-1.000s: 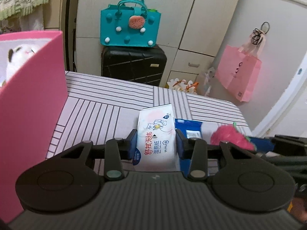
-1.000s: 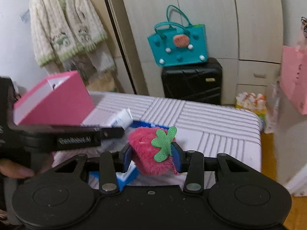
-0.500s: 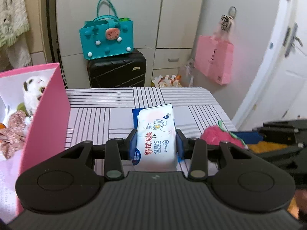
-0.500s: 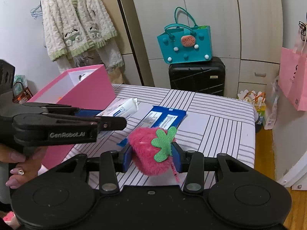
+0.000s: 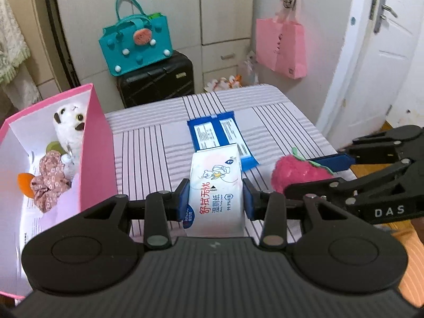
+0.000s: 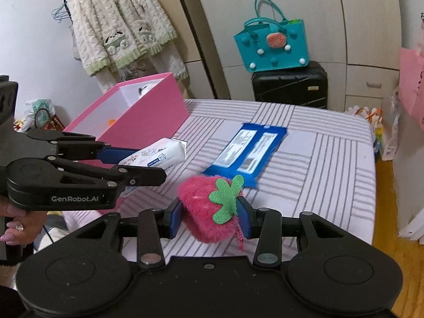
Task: Organize soft objects
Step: 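Lift strawberry plush with right tool while left tool lifts white wipes pack toward box, then lower strawberry plush into box and open right gripper while left gripper releases wipes pack, then withdraw both tools from the box toward the blue wipes pack, then lower both open grippers around the blue wipes pack on the table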
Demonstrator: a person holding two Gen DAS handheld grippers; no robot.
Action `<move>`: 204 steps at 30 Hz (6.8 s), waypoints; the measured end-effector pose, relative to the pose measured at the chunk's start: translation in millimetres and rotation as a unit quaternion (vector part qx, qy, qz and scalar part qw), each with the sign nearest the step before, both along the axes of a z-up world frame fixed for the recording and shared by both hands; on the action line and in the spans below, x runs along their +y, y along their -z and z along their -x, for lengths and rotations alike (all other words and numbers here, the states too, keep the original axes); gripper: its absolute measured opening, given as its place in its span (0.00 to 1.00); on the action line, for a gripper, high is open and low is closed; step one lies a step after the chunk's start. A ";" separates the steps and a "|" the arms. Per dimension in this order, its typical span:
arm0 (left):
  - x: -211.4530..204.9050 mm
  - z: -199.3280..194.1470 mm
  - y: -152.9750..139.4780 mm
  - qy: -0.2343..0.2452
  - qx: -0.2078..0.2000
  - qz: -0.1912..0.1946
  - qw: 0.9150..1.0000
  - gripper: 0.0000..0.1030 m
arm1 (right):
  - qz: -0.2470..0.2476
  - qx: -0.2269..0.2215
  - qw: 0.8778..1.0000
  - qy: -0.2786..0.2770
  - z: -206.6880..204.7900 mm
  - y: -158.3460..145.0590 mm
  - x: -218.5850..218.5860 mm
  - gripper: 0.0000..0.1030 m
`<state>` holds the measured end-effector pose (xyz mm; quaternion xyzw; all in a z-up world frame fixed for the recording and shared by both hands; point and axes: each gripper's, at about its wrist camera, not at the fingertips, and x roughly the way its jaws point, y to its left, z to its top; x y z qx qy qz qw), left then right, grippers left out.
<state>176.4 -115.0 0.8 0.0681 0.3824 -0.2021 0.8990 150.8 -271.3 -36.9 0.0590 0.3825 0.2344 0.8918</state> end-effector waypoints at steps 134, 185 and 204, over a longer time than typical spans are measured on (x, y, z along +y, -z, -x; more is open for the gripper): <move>215.9 73.2 -69.2 -0.009 0.024 -0.007 1.000 0.55 | 0.019 -0.052 0.987 -0.152 30.6 -130.9 176.7 0.54; 40.9 52.5 -4.3 0.112 0.003 0.065 0.992 0.61 | 0.049 -0.109 0.993 -0.001 45.1 4.5 4.0 0.62; -2.1 -27.9 44.8 0.018 -0.026 0.109 0.994 0.67 | 0.087 -0.128 0.987 0.034 -18.1 52.9 18.3 0.72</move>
